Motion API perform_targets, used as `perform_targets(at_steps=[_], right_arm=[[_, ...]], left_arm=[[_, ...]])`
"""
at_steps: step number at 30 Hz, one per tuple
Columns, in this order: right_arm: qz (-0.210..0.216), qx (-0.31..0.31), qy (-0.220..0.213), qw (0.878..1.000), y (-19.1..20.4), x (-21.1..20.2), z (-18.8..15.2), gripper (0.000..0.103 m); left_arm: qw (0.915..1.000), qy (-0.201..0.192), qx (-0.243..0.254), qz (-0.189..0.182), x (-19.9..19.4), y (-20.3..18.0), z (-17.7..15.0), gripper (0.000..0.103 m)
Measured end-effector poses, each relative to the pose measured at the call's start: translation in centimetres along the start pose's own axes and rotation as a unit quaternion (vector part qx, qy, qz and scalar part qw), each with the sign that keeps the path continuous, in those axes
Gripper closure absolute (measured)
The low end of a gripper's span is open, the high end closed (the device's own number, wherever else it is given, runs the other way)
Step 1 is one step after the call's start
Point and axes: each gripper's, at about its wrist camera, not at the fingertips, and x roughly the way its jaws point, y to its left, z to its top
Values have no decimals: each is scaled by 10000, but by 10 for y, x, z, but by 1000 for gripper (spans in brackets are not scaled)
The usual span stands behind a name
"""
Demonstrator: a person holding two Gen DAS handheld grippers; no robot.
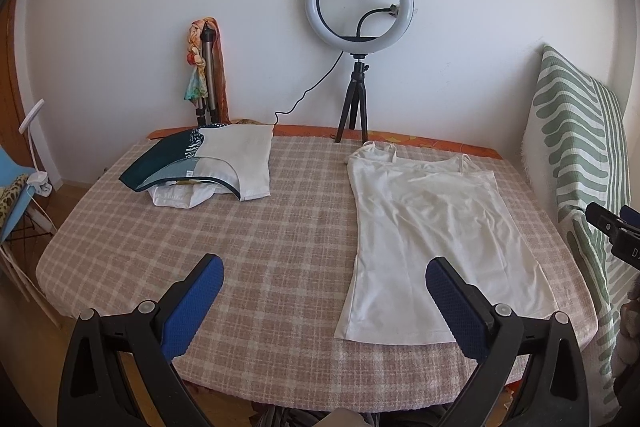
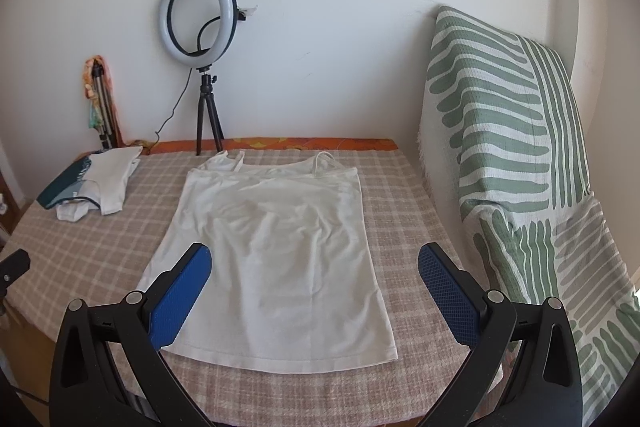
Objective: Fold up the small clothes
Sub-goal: 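Move the left tool to the camisole side edge while the right tool reaches the strap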
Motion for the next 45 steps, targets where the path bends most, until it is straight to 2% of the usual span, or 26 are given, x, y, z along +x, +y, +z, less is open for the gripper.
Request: perform_targets(at_steps=[6,8,12,15,17,18,23,26,33,37,39,41,45], right_arm=[[257,-257,101,9993,19,37,13,0],[358,-374,151,9985,28,57,18,1],[562,-680,268,9957,46,96,26,1],[995,-663,527,9914,58,126,33,1],[1260,-525,755,9878,64,145,39,1],[1362,-456,873,9858,66,155,42,2],[1813,-296,1383,9732,88,205,62,20],[1924,-322,1623,9673,107,230,69,29],[2263,-392,2136,9495,156,281,83,29],[2155,-500,2445,9441,185,314,89,29],[2078,-629,2536,9426,199,327,91,32],[2012,-781,2627,9404,213,339,92,39],[1780,-1007,2768,9389,233,357,91,40]], left_arm=[[9992,394,-10,-66,34,8,-15,4],[9983,570,-10,-133,47,10,-21,16],[9941,948,-200,-489,73,17,-35,24],[9879,1180,-367,-939,92,19,-45,30],[9831,1366,-441,-1139,106,18,-52,42],[9809,1463,-485,-1190,112,18,-55,45],[9697,1740,-678,-1572,141,21,-67,59],[9675,1795,-754,-1615,149,24,-71,60],[9613,1897,-907,-1782,162,28,-76,66],[9624,1830,-888,-1801,165,25,-76,71],[9613,1812,-909,-1866,166,24,-76,73],[9600,1829,-885,-1925,168,23,-76,82],[9572,1859,-926,-2017,172,25,-75,92]])
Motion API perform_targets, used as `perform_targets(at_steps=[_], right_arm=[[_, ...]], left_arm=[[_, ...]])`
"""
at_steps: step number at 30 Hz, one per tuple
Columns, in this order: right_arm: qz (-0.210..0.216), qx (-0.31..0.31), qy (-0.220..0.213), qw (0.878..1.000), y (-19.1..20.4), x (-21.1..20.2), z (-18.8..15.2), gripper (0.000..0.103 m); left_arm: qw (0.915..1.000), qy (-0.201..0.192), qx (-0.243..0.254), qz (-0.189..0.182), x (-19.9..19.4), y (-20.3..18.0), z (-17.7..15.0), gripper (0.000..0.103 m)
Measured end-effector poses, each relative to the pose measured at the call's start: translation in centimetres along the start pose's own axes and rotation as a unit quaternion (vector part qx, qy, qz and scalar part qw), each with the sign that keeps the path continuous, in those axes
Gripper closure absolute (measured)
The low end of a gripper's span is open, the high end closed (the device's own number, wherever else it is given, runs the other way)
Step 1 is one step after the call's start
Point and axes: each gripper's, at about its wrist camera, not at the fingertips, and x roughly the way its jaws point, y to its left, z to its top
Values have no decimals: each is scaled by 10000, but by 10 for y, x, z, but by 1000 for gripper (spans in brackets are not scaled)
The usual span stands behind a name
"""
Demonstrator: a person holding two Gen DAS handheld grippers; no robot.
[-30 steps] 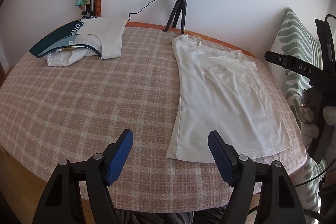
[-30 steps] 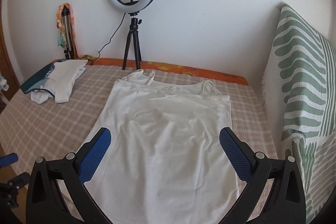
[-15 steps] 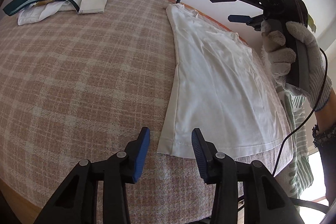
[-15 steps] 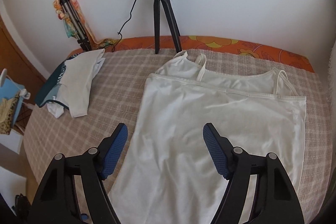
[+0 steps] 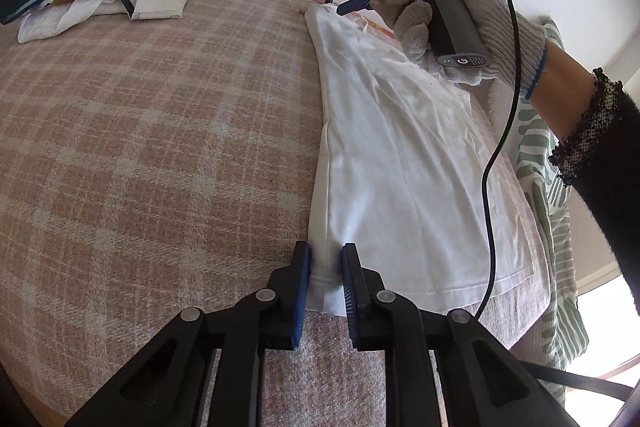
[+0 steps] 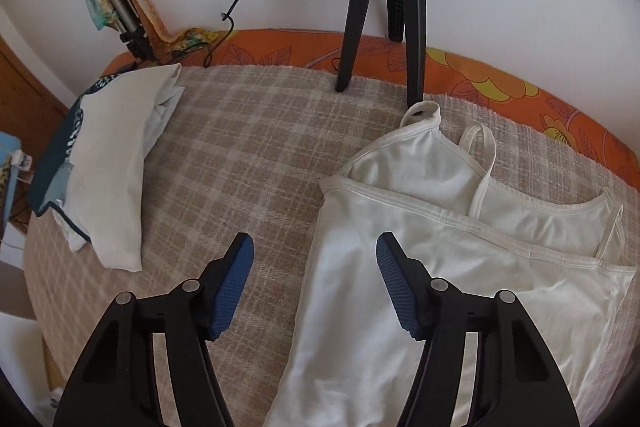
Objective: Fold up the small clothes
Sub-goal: 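Move the left tool to the camisole side edge while the right tool reaches the strap, then grasp the camisole side with both tools and fold it inward toward the center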
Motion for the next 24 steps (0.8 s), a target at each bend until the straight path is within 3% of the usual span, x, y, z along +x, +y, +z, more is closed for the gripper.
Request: perform_targets(at_steps=[5,7,13,15,17,24], right_arm=[[-353,-113,274,9989,4,20,10,57],[-483,-123,360,9981,4,26,12,57],[-704,-189,458,9963,5,38,13,76],[-722,-146,454,9963,4,38,13,87],[-650,-52,450,9969,-2,36,14,98],[-39,337,92,9994,-45,-3,17,101]], left_arm=[[9997,9,-128,-198,-4,4,0,95],[9997,-20,-114,-206,-8,5,-1,96],[9997,-84,-40,-216,-15,5,0,97],[9997,-96,-38,-218,-16,5,2,97],[9997,-126,9,-232,-18,3,3,97],[9981,-347,459,-216,-33,-24,8,98]])
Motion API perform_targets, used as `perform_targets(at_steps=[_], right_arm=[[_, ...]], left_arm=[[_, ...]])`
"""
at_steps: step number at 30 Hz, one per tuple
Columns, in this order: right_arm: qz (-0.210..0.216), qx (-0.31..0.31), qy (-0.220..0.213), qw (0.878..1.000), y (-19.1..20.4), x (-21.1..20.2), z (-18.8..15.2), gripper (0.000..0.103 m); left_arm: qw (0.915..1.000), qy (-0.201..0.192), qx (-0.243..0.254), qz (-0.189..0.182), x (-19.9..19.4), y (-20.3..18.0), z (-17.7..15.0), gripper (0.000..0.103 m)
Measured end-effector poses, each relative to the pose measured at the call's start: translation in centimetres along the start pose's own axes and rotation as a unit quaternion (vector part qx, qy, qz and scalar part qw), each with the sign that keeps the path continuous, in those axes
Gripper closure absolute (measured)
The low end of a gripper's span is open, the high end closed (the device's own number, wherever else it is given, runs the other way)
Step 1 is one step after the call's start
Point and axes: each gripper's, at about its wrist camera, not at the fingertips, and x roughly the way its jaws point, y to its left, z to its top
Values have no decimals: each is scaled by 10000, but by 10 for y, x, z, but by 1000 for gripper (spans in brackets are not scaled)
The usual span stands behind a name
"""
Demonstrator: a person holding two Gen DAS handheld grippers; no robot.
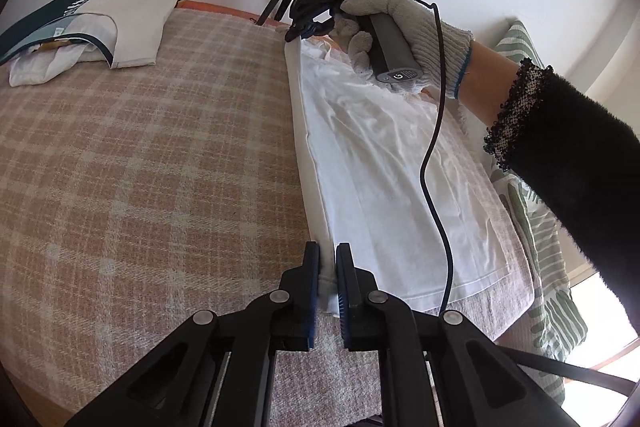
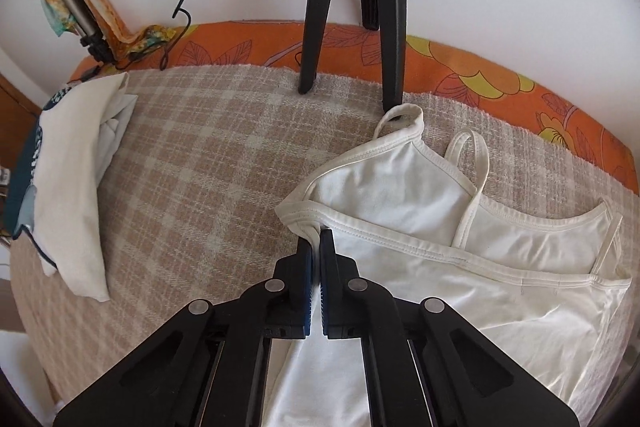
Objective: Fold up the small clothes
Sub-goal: 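Grasp the camisole side with both tools and fold it inward toward the center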
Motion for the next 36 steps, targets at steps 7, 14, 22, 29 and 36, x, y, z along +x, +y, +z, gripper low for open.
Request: perform_targets(at_steps=[7,14,22,29,36], right_arm=[[280,241,-359,9987,-52,-45,-13,101],[-13,510,-462,9976,-92,-41,-22,101],[-244,442,-359,9981,-99,-14,-23,101],[-529,334,-201,9978,-104,4,-23,101],[-544,559,-460,9959,-130,-30,-32,87]], left_arm=[[9988,38,408,-252,6,-34,3,98],[9944,275,929,-425,40,-79,1,98],[9914,585,1038,-541,81,-97,-4,97],[9864,873,1294,-516,104,-108,-12,80],[9885,680,1288,-397,83,-102,-13,76]])
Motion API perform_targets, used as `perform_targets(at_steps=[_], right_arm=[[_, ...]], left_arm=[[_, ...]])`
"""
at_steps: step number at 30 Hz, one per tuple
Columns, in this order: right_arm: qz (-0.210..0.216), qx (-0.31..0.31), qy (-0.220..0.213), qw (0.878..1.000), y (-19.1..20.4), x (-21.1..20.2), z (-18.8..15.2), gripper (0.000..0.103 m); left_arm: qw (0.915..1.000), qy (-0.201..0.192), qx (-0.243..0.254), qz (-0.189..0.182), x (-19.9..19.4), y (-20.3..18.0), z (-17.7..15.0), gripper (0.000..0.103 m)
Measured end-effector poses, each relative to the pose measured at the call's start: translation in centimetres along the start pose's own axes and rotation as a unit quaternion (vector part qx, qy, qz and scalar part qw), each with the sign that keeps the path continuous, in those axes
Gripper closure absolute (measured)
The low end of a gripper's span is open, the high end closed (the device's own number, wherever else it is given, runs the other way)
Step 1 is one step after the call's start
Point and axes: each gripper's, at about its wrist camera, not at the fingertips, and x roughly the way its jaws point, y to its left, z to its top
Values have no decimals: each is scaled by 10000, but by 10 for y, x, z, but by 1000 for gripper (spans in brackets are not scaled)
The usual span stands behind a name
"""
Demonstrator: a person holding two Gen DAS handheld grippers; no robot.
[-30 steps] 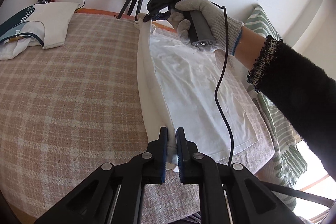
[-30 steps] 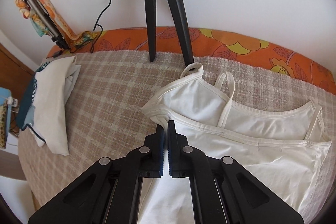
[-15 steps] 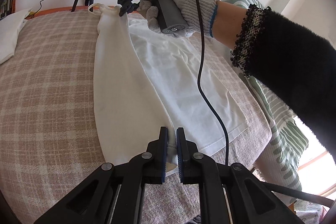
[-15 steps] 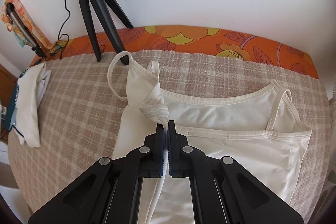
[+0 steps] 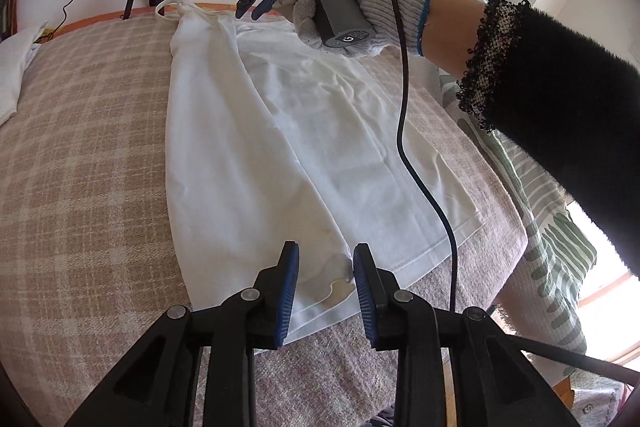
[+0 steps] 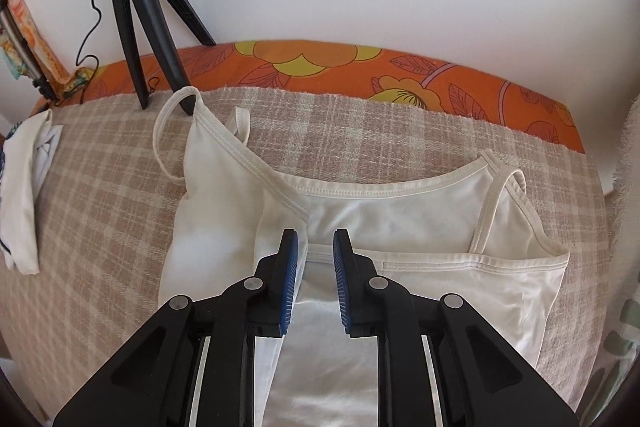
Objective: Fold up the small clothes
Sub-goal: 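Grasp the camisole side with both tools and fold it inward toward the center, then open both tools and move them to the other camisole side edge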
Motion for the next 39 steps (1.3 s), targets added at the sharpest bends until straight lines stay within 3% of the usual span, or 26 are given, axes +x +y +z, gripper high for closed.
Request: perform_targets(at_steps=[10,13,21,25,32,35,39], right_arm=[[656,580,-714,9936,-74,-106,-50,83],[739,755,-869,9906,-93,-134,-79,73],[605,1042,-1059,9870,-149,-189,-154,71],[504,1227,-1105,9850,-179,-201,-181,65],[371,1423,-999,9841,-216,-197,-208,65],[346,1449,-928,9845,-226,-188,-212,65],[379,1455,-793,9854,-235,-170,-211,65]], left_arm=[[9975,-549,264,352,-45,-11,-4,73],[9966,-570,495,344,-41,-24,-4,73],[9946,-567,874,27,-7,-69,8,72],[9929,-444,1095,-141,19,-100,10,63],[9914,-102,1277,-253,67,-150,10,40],[9911,104,1312,-203,90,-167,8,38],[9890,239,1448,163,115,-182,4,40]])
